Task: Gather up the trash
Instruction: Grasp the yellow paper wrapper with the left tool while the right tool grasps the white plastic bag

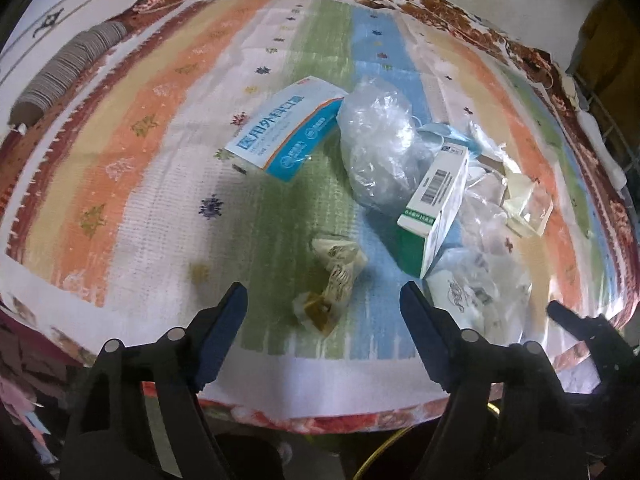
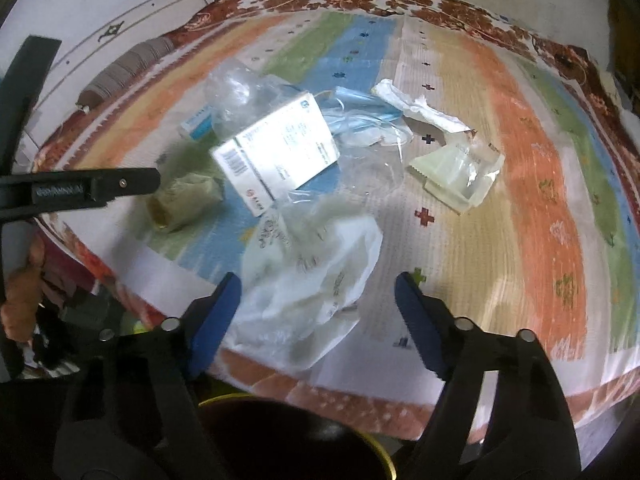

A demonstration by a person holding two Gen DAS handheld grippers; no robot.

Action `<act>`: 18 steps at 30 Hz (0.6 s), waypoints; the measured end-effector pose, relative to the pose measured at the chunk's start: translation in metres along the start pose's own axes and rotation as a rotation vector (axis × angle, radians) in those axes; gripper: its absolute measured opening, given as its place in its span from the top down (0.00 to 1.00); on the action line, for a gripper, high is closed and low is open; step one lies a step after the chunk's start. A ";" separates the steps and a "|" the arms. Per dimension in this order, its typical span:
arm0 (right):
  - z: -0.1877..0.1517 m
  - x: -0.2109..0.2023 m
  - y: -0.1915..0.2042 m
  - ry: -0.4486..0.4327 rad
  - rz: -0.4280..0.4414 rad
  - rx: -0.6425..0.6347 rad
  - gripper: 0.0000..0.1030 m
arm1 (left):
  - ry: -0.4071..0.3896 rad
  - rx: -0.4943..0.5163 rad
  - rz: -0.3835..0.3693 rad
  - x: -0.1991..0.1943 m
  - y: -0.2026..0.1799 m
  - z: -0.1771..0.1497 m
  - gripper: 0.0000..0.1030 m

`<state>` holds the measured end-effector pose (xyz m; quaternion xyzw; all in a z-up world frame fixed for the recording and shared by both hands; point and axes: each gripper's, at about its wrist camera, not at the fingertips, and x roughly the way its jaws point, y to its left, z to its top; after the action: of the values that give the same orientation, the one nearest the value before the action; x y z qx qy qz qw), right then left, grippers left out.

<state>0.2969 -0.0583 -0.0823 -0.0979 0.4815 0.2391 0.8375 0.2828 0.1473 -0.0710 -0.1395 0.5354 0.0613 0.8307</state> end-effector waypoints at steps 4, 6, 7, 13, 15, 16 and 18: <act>-0.001 0.011 -0.009 0.027 0.014 0.022 0.49 | 0.023 0.019 -0.008 0.015 -0.005 0.003 0.37; -0.002 0.013 -0.014 0.041 0.018 0.043 0.59 | 0.051 0.036 -0.004 0.023 -0.009 0.002 0.45; -0.003 0.013 -0.016 0.045 0.023 0.054 0.64 | 0.063 0.043 -0.003 0.027 -0.009 0.001 0.50; -0.005 0.011 -0.031 0.068 0.058 0.107 0.88 | 0.126 0.003 -0.039 0.038 -0.004 -0.005 0.86; -0.005 0.007 -0.035 0.065 0.071 0.114 0.92 | 0.121 -0.008 -0.052 0.035 -0.003 -0.004 0.90; -0.004 0.005 -0.037 0.063 0.077 0.117 0.93 | 0.113 -0.009 -0.056 0.032 -0.003 -0.004 0.91; -0.002 -0.001 -0.041 0.051 0.083 0.114 0.93 | 0.094 -0.010 -0.076 0.024 -0.006 -0.003 0.91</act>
<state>0.3154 -0.0950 -0.0847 -0.0361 0.5192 0.2432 0.8185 0.2916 0.1392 -0.0927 -0.1666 0.5680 0.0260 0.8055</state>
